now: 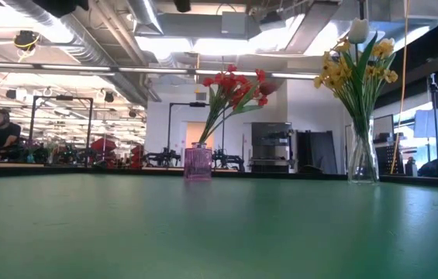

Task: Sort flowers into vase by color
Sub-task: Put the red flowers into the pink vase

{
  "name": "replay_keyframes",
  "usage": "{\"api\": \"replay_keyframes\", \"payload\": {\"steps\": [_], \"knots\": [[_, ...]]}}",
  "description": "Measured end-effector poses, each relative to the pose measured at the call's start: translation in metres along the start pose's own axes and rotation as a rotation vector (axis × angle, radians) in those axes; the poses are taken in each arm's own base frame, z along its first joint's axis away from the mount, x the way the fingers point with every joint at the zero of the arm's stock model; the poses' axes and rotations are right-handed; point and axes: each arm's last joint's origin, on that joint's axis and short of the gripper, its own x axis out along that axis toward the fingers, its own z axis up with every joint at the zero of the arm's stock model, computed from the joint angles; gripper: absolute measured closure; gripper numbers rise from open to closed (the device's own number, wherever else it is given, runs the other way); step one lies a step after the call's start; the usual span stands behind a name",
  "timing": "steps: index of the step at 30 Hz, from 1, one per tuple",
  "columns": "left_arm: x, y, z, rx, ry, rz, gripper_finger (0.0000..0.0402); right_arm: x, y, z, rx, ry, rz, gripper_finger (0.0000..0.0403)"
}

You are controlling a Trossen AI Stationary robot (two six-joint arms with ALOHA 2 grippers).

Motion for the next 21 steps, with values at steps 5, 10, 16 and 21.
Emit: {"api": "replay_keyframes", "payload": {"steps": [5,10,16,21], "knots": [[0.014,-0.002,-0.007,-0.002,0.018,-0.004,0.0401,0.000,0.000,0.000,-0.003,-0.001,-0.011,0.0169],[0.021,-0.004,-0.010,-0.005,0.031,-0.024,0.0400,0.000,-0.001,0.000,-0.005,-0.001,-0.022,0.0190],[0.021,-0.004,-0.012,-0.019,0.051,-0.020,0.0392,0.000,0.000,-0.002,-0.030,0.016,-0.011,0.0287],[0.021,-0.003,-0.014,-0.030,0.073,0.017,0.0388,0.000,0.000,-0.003,-0.036,0.030,-0.010,0.0385]]}}
